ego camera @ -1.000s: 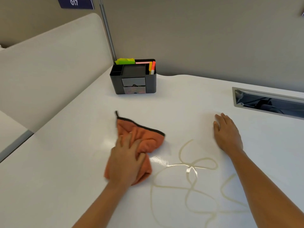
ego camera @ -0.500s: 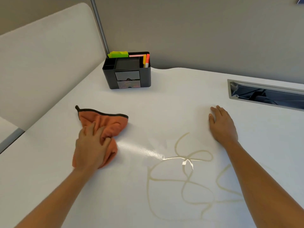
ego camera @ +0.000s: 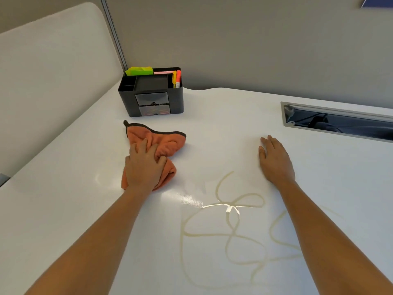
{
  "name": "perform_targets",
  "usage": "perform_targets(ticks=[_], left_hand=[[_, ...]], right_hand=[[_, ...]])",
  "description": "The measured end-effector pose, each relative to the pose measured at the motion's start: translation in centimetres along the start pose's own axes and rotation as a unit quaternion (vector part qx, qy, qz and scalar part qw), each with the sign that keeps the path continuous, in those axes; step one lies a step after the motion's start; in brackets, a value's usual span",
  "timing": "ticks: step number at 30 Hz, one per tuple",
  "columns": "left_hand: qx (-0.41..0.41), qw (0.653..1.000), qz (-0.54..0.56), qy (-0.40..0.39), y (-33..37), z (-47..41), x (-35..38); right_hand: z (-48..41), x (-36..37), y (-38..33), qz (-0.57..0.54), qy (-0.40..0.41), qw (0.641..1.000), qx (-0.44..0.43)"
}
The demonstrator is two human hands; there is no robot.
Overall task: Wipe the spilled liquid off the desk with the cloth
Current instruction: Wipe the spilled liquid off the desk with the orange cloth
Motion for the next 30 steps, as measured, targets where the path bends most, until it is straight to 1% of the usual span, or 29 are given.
perform_targets(ticks=[2,4,7,9,10,11,12,15,17,20,23,26,28,30], left_hand=[[0.026,1.0,0.002,0.002,1.9,0.6,-0.2],[0.091,0.996,0.017,-0.004,5.2,2.7,-0.2],[0.201,0.979,0.042,-0.019,9.3,8.4,-0.5],[0.253,0.965,0.064,-0.021,9.3,11.7,-0.9],[0.261,0.963,0.069,-0.023,8.4,12.6,-0.9],[0.258,0.964,0.067,-0.02,7.3,12.8,-1.0],[0.239,0.969,0.061,-0.013,5.9,12.3,-1.1],[0.133,0.99,0.04,-0.012,3.0,8.1,-1.3],[0.09,0.996,0.009,-0.018,3.2,4.3,-1.1],[0.067,0.997,0.023,-0.014,6.6,-0.2,-0.6],[0.11,0.994,0.027,-0.005,12.7,-0.6,-0.1],[0.18,0.982,0.051,-0.009,17.8,2.9,0.1],[0.211,0.975,0.061,-0.011,18.4,6.0,-0.1],[0.25,0.967,0.053,-0.004,17.1,8.7,-0.6]], right_hand=[[-0.1,0.0,-0.1,0.006,-0.001,1.0,-0.002],[0.0,0.0,-0.1,0.008,0.0,1.0,-0.002],[0.1,-0.2,-0.1,0.006,0.0,1.0,-0.005],[0.1,-0.2,-0.2,0.005,-0.001,1.0,-0.006],[0.1,-0.3,-0.2,0.004,-0.001,1.0,-0.006],[0.1,-0.3,-0.2,0.003,-0.001,1.0,-0.006],[0.1,-0.3,-0.2,0.002,-0.001,1.0,-0.004],[0.1,-0.3,-0.3,-0.003,0.001,1.0,-0.001],[0.1,-0.3,-0.3,-0.003,0.004,1.0,-0.002],[0.0,-0.3,-0.3,-0.002,0.008,1.0,-0.004],[-0.1,-0.3,-0.3,0.001,0.008,1.0,-0.007],[-0.1,-0.3,-0.1,-0.002,-0.005,1.0,-0.01],[-0.1,-0.2,0.0,-0.004,-0.014,1.0,-0.009],[-0.2,-0.4,-0.1,-0.002,-0.007,1.0,-0.008]])
Point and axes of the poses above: each hand's wrist, its own z-axis away from the middle knuckle, its own x-axis out of the palm, y = z × x, the point moved 7 cm from there along -z, towards the middle knuckle, and after that the axes turned 11 degrees about -z, right-handed, at the moved point
